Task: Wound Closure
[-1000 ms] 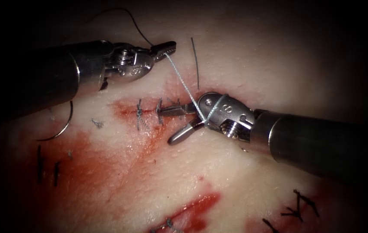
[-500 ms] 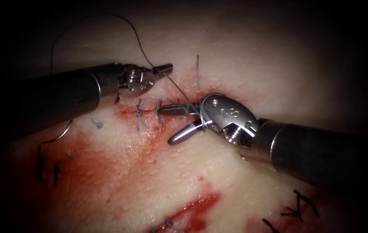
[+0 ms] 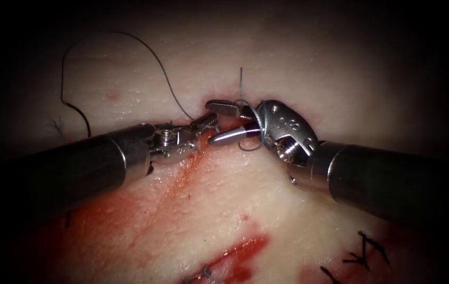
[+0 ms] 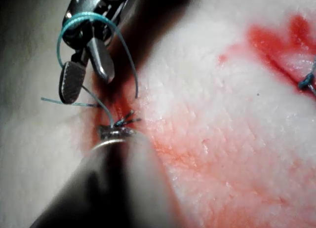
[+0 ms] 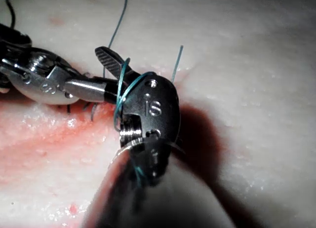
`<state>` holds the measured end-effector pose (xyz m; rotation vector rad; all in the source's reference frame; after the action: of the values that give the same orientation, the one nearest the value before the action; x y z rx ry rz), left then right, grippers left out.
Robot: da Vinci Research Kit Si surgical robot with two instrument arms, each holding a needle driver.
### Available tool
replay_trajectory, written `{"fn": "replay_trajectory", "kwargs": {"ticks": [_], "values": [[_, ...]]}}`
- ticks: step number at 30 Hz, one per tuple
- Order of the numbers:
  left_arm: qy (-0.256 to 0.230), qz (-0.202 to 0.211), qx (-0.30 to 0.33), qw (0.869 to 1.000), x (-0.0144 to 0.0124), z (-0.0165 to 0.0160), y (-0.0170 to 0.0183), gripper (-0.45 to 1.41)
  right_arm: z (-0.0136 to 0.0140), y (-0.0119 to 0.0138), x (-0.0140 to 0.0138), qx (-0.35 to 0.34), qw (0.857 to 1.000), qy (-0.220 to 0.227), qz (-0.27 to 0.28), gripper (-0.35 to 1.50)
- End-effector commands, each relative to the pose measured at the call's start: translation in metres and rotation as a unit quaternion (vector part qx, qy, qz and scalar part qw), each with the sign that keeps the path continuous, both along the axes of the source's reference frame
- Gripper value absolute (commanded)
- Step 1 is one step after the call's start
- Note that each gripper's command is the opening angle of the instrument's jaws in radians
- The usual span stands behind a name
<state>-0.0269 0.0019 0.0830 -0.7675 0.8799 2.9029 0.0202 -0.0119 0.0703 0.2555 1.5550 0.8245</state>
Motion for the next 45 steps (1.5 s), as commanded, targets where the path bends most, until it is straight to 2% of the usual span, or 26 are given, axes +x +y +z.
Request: {"fn": "replay_trajectory", "kwargs": {"ticks": [1, 2, 4, 8, 12, 13, 21, 25, 31, 37, 42, 44, 45], "values": [[0.006, -0.013, -0.008, 1.000, -0.0006, 0.0002, 0.0002, -0.45, 0.0005, 0.0006, 0.0002, -0.001, 1.000, -0.001, 0.012, 0.94], [0.010, -0.035, -0.014, 0.999, -0.0009, -0.0001, -0.0004, -0.45, 0.0005, 0.0007, -0.0002, 0.006, 0.999, -0.008, 0.033, 0.94], [0.022, -0.054, -0.023, 0.998, -0.0014, -0.0005, -0.0012, -0.45, 0.0007, 0.0005, -0.0003, 0.014, 0.998, -0.019, 0.058, 0.93], [0.032, -0.078, -0.035, 0.996, -0.0020, -0.0011, -0.0019, -0.45, 0.0009, 0.0002, 0.0001, 0.021, 0.996, -0.040, 0.081, 0.91], [0.033, -0.090, -0.039, 0.995, -0.0029, -0.0017, -0.0026, -0.45, 0.0011, -0.0001, 0.0005, 0.037, 0.989, -0.100, 0.098, 0.91], [0.037, -0.091, -0.041, 0.994, -0.0032, -0.0019, -0.0029, -0.45, 0.0012, -0.0001, 0.0004, 0.052, 0.983, -0.131, 0.116, 0.96], [0.044, -0.091, -0.043, 0.994, -0.0036, -0.0021, -0.0030, -0.45, 0.0013, 0.0000, 0.0008, 0.128, 0.954, -0.214, 0.167, 0.91], [0.047, -0.092, -0.043, 0.994, -0.0037, -0.0022, -0.0023, -0.45, 0.0017, 0.0002, 0.0009, 0.157, 0.939, -0.234, 0.198, 0.94], [0.048, -0.096, -0.044, 0.993, -0.0041, -0.0024, -0.0006, -0.45, 0.0032, 0.0006, 0.0002, 0.179, 0.925, -0.251, 0.222, 0.93], [0.054, -0.100, -0.045, 0.993, -0.0049, -0.0024, 0.0006, -0.45, 0.0048, 0.0015, -0.0001, 0.196, 0.918, -0.257, 0.231, 0.91], [0.054, -0.100, -0.045, 0.993, -0.0051, -0.0022, 0.0010, -0.45, 0.0058, 0.0022, 0.0001, 0.202, 0.918, -0.251, 0.230, 0.91], [0.053, -0.100, -0.044, 0.993, -0.0049, -0.0020, 0.0012, -0.45, 0.0062, 0.0027, 0.0004, 0.207, 0.918, -0.250, 0.227, 0.83], [0.053, -0.100, -0.044, 0.993, -0.0049, -0.0020, 0.0013, -0.45, 0.0064, 0.0029, 0.0006, 0.207, 0.917, -0.251, 0.229, 0.67]]}}
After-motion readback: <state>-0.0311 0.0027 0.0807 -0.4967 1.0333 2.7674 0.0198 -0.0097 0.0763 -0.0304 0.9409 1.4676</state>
